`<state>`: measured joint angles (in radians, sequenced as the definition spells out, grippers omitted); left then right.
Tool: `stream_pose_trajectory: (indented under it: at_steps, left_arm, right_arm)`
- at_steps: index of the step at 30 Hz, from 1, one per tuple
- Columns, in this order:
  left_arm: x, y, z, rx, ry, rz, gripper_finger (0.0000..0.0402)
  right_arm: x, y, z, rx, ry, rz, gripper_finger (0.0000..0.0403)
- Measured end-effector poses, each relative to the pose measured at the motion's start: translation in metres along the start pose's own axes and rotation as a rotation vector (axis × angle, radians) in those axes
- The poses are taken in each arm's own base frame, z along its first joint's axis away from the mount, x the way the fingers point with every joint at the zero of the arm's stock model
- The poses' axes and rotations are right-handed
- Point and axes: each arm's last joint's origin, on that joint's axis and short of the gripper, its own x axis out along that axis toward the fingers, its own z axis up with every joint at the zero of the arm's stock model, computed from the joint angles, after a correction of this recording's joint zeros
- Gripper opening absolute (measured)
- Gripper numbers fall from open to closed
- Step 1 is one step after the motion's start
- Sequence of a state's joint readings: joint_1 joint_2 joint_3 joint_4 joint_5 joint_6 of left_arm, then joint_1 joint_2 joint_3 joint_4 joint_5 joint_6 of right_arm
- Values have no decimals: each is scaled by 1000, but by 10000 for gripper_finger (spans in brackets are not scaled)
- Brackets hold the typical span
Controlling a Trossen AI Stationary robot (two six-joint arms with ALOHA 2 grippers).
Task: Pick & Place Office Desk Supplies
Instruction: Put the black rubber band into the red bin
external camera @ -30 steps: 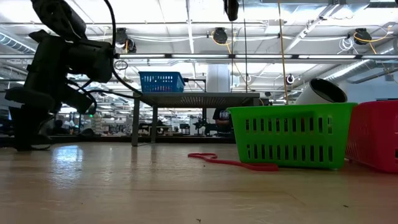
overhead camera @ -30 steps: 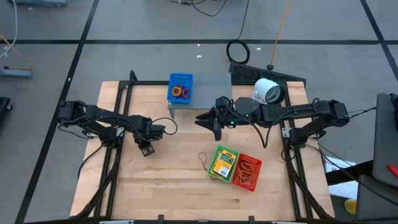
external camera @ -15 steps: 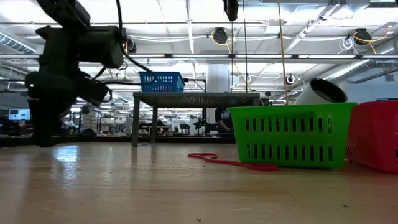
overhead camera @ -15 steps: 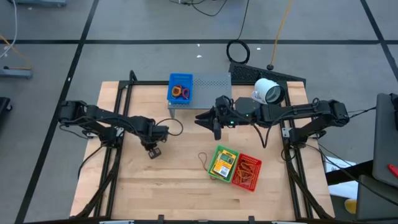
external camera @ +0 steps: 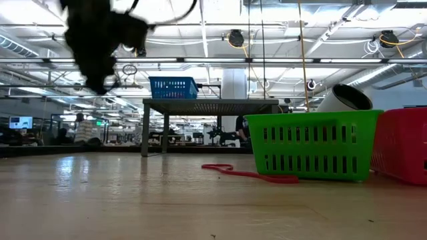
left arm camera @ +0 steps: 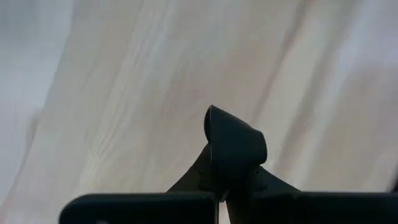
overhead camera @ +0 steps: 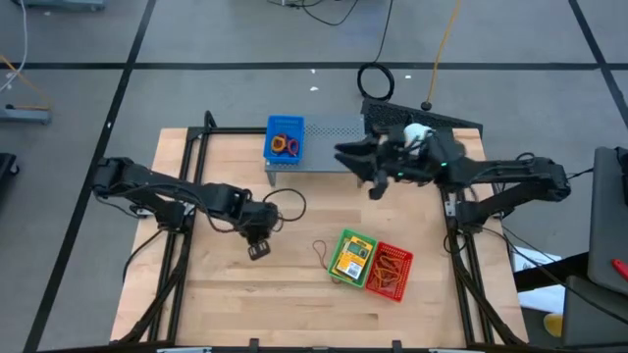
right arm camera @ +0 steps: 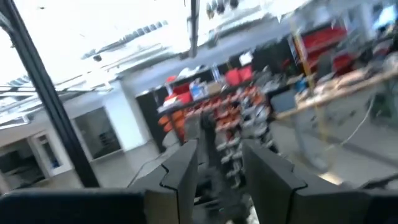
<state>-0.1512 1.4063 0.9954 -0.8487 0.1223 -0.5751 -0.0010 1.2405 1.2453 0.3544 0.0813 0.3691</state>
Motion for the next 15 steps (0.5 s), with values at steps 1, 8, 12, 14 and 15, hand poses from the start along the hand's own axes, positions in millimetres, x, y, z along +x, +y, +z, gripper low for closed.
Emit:
stream_pose_trajectory:
  at_steps: [1, 8, 12, 14, 15]
  left_arm:
    - [-6, -7, 5, 14, -41, -20, 3]
    - [-61, -61, 40, 194, -475, -212, 3]
    - [-87, -79, 58, 240, -696, -318, 3]
    - [-94, -85, 66, 257, -763, -346, 3]
    - [-97, -89, 71, 273, -799, -362, 3]
  right_arm:
    - [-4, 1, 5, -18, -13, 0, 121]
    - [-27, 6, 25, -67, -32, -47, 121]
    - [-38, 5, 33, -69, -20, -60, 121]
    - [-43, 6, 36, -58, -16, -62, 121]
    - [-46, 6, 38, -57, -13, -64, 121]
